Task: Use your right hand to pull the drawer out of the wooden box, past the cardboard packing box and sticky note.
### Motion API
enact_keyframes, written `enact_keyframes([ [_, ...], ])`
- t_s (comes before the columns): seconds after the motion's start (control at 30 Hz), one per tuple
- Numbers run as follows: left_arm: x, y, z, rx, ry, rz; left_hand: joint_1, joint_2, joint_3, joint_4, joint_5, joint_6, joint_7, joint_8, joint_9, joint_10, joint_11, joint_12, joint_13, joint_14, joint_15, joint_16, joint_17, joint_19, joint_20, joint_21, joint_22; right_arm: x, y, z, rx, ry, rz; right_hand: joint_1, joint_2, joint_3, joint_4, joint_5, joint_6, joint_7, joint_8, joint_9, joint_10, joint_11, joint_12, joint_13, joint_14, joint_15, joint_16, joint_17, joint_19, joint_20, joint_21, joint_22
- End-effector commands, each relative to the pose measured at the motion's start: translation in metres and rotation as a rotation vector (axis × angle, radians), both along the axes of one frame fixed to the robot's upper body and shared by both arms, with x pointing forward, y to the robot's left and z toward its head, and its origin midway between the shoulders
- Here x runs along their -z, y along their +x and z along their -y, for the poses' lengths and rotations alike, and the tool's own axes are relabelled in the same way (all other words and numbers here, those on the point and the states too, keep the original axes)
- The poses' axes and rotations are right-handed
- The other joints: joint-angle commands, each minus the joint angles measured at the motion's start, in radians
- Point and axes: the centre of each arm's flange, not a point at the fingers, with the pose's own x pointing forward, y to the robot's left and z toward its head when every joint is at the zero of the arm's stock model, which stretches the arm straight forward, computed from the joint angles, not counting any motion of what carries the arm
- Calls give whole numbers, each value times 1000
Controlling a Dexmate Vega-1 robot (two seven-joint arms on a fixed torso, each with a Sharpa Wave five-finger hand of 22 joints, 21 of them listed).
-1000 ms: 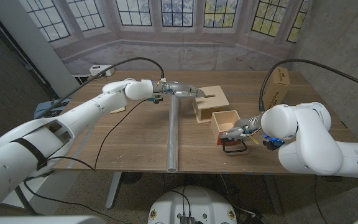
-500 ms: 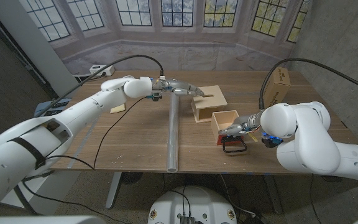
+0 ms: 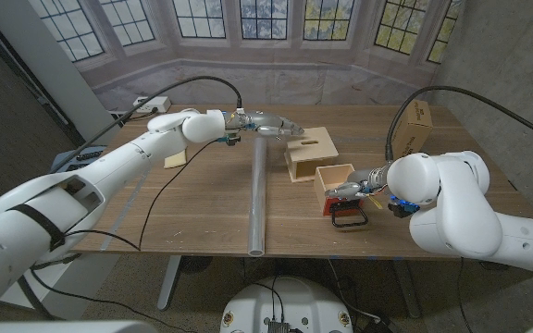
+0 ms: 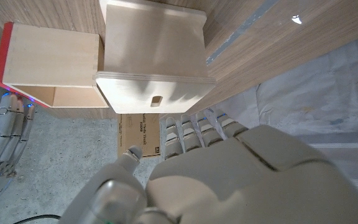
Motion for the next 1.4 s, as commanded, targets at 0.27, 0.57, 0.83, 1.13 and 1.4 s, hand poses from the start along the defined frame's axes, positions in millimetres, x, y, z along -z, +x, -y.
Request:
enact_keyframes([
  [0.27, 4, -6, -19, -29, -100, -9, 12, -2, 8, -4, 3, -1, 1, 9, 3, -4, 1, 1, 3, -5, -1, -3, 1, -2, 5, 8, -1, -7, 7, 16, 46, 65, 21, -8, -3, 4, -4, 6, 3, 1, 0, 2, 4, 4, -2, 1, 12, -48, -3, 2, 7, -52, -1, 5],
  [0.57, 6, -9, -30, -48, -163, -1, 16, -3, 13, -7, 3, -1, 2, 9, 3, -5, 2, 1, 3, -4, -2, -3, 0, 3, 5, 9, -1, -13, 10, 28, 82, 125, 70, -8, -4, 5, -5, 6, 3, 0, 0, 2, 4, 5, -2, 1, 12, -49, -3, 2, 7, -52, -1, 5],
  [0.83, 7, -13, -38, -75, -187, 2, 18, -3, 16, -9, 3, 0, 2, 9, 3, -4, 2, 1, 3, -4, 0, -3, 0, 4, 6, 9, -1, -19, 10, 37, 109, 140, 126, -8, -5, 7, -7, 6, 4, 1, 0, 2, 7, 4, -1, 1, 13, -49, -3, 2, 9, -51, -1, 5],
  [1.13, 10, -13, -42, -101, -225, -7, 21, -3, 21, -11, 2, -2, 4, 8, 3, -9, 4, 0, 2, -3, 2, -3, 0, 6, 6, 8, -1, -23, 13, 41, 115, 152, 155, -8, -6, 8, -9, 6, 5, 2, 0, 2, 7, 5, -1, 1, 16, -49, -3, 2, 10, -51, -1, 5],
  [1.4, 12, -13, -40, -122, -255, -4, 22, -4, 25, -11, 2, -7, 6, 6, 3, -16, 5, -2, 2, -3, 3, -3, 0, 7, 6, 8, -1, -25, 17, 45, 119, 171, 186, -8, -6, 10, -10, 6, 5, 4, 0, 1, 8, 7, -1, 1, 15, -48, -3, 2, 11, -51, -1, 5],
])
